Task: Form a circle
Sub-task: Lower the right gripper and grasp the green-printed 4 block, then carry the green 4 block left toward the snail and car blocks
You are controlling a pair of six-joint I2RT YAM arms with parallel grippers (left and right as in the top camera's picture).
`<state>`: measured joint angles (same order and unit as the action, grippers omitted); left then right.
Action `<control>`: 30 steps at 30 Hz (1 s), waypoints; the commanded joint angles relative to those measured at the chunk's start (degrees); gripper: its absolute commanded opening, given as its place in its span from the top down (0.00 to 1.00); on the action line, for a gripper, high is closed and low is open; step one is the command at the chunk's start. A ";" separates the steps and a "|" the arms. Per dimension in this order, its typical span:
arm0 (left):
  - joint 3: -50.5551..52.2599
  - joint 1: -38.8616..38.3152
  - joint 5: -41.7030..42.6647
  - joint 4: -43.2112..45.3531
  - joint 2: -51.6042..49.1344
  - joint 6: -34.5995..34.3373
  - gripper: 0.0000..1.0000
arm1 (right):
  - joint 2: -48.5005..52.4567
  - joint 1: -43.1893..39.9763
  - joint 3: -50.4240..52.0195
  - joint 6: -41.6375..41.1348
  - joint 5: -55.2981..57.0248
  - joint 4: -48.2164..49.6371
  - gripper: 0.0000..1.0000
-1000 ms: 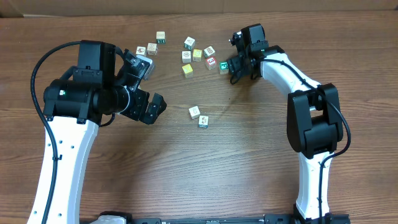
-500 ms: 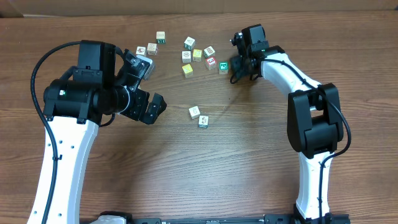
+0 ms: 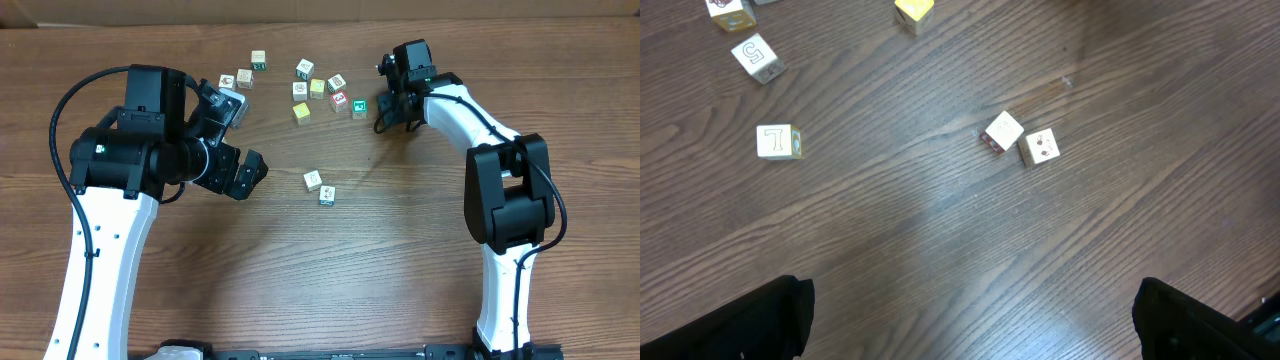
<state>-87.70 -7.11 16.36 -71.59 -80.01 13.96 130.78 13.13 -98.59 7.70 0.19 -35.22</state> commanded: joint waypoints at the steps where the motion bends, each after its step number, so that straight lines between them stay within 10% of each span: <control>1: 0.22 -0.02 1.03 0.04 -0.35 1.29 0.01 | -3.69 -0.09 -3.45 -0.44 -0.31 -2.29 0.72; 30: 0.22 -0.02 1.05 0.04 -0.35 1.29 0.01 | -16.26 8.04 -8.04 -3.87 -3.50 -25.20 0.85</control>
<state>-87.68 -7.11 16.36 -71.57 -80.01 13.96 117.38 20.12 -105.75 6.17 -0.89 -59.75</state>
